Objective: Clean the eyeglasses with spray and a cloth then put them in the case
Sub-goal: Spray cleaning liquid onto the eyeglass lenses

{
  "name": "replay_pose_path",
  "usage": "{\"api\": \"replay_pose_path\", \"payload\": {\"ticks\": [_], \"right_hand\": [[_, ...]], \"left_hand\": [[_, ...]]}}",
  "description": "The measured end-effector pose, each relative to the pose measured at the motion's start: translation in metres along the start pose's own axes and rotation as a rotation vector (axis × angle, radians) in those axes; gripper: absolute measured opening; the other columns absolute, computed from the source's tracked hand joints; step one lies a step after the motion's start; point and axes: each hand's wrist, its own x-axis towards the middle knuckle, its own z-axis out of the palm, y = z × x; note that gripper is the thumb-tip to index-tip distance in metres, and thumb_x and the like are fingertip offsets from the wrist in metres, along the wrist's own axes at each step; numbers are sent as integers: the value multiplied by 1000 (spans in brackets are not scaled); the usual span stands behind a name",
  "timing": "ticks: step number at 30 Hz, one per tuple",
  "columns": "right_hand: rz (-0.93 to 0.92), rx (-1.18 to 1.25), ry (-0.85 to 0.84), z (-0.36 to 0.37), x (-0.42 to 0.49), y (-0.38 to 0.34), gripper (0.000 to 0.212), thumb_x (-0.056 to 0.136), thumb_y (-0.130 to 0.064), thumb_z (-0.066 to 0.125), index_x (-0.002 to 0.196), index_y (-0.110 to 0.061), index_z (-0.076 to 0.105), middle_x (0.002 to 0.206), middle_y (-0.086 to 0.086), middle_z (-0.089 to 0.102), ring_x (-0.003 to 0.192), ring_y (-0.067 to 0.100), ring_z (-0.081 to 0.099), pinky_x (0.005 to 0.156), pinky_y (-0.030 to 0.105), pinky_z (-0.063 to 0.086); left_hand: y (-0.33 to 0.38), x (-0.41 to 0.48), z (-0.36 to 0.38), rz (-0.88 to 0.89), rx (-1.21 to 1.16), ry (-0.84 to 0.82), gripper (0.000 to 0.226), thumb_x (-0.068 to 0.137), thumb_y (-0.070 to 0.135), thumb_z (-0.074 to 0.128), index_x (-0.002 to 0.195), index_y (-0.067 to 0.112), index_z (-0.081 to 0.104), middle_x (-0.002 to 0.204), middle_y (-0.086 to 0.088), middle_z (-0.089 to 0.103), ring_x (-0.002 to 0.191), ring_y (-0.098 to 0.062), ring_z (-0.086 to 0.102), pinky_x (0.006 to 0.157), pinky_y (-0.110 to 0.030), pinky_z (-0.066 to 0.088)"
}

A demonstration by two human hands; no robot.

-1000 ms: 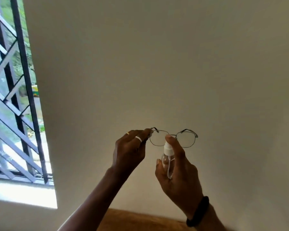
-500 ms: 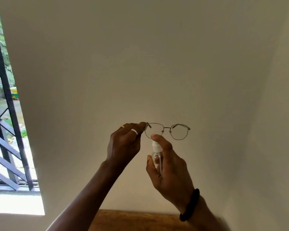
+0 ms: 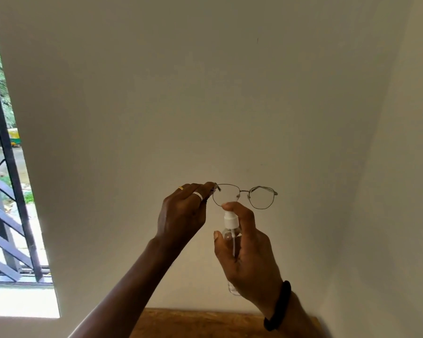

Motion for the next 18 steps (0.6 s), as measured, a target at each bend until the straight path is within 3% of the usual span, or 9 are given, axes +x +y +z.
{"api": "replay_pose_path", "payload": {"ticks": [5,10,13,18], "right_hand": [[-17,-69,68,-4,0,-3,54,94,-41,52,140,-39,24,81,-17,54,60,0,56,56,7,46],[-24,-57,66,-6,1,-1,44,94,-40,52,132,-37,31,72,-17,49,57,3,54,53,7,42],[-18,-115,87,-7,0,-2,47,94,-43,50,134,-38,27,77,-16,51,60,-1,55,56,7,45],[-19,-195,138,-20,-8,1,55,93,-44,51,140,-37,24,87,-5,65,63,-3,56,59,9,52]], "left_hand": [[2,-1,3,20,-1,-8,19,88,0,68,106,-1,75,88,-9,77,75,-26,74,57,-37,59],[5,-1,3,19,-14,-23,21,87,-1,69,107,0,75,89,-9,77,73,-26,73,57,-37,58],[5,-2,3,25,-5,-31,23,86,-3,70,108,0,75,89,-9,77,73,-26,74,56,-37,58],[2,-2,2,9,15,-6,25,84,-4,69,108,1,75,89,-8,77,73,-27,73,56,-36,58]]}}
